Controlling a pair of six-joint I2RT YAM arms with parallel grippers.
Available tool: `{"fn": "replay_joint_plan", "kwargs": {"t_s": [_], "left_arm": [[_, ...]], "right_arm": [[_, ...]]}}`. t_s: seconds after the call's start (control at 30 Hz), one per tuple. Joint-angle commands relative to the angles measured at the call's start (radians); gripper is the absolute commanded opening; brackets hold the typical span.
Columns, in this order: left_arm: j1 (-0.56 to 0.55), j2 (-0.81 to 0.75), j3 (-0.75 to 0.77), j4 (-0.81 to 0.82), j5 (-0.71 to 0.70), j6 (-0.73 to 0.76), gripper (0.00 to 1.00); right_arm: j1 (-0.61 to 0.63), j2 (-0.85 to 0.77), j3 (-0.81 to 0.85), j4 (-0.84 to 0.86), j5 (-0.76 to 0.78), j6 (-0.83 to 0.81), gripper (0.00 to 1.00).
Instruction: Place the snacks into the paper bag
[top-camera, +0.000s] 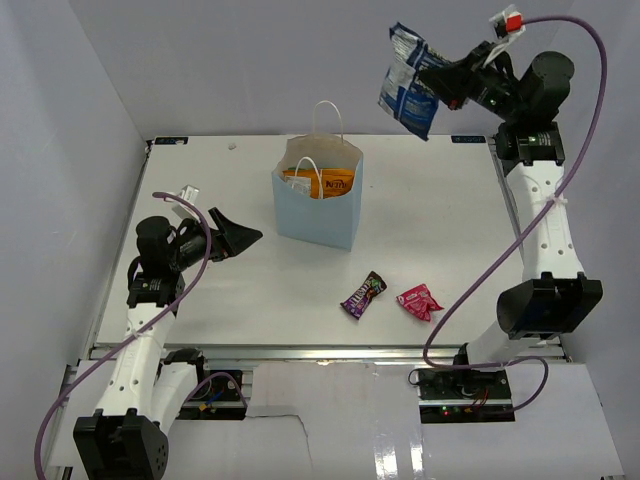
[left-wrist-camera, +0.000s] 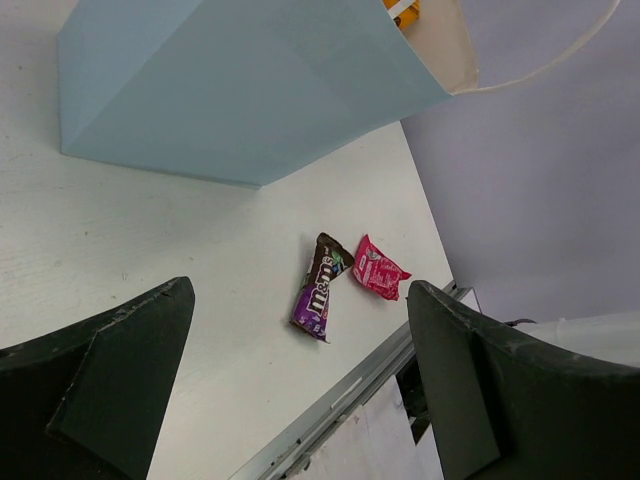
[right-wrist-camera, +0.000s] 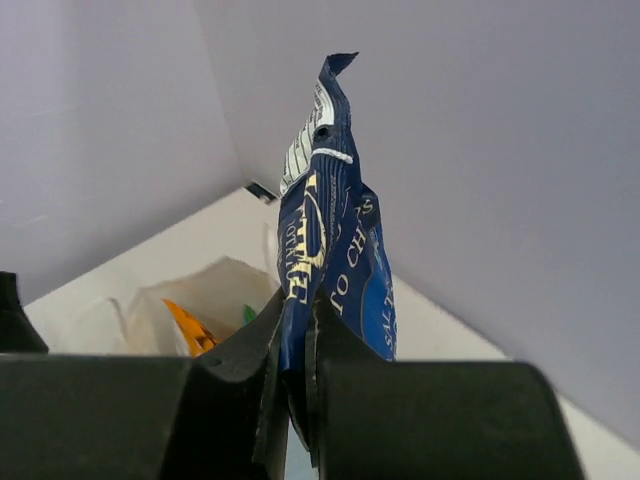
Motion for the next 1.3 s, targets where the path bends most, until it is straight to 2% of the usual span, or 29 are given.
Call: {"fn": "replay_joint_plan", "kwargs": {"t_s": [0.0, 0.13, 0.3, 0.47, 0.63, 0.9, 1.13, 1.27], "left_arm": [[0.000, -0.030, 0.000, 0.023, 0.031, 0.021, 0.98], [0.000, -0.058, 0.009, -0.015, 0.023, 0.041, 0.98], [0.000, -0.093, 0.031, -0.077, 0.013, 0.062, 0.98], [0.000, -0.136, 0.020, -0.094, 0.006, 0.050, 0.98], [0.000, -0.177, 0.016, -0.132, 0.000, 0.050, 0.98], [0.000, -0.236, 0.006, -0.183, -0.023, 0.052, 0.98], [0.000, -0.220, 0.023, -0.183, -0.014, 0.056, 0.98], [0.000, -0.217, 0.026, -0.184, -0.012, 0.059, 0.98]], "right_arm": [[0.127, -0.009, 0.136, -0.026, 0.035, -0.050, 0.08], [0.250, 0.011, 0.194, -0.047, 0.075, -0.110, 0.08], [0.394, 0.031, 0.175, -0.087, 0.123, -0.188, 0.08], [0.462, 0.095, 0.188, -0.107, 0.163, -0.285, 0.08], [0.471, 0.183, 0.245, -0.130, 0.186, -0.360, 0.08], [0.471, 0.208, 0.199, -0.154, 0.195, -0.496, 0.08], [0.471, 0.244, 0.199, -0.075, 0.083, -0.657, 0.08], [0.471, 0.267, 0.201, -0.108, 0.048, -0.736, 0.08]]}}
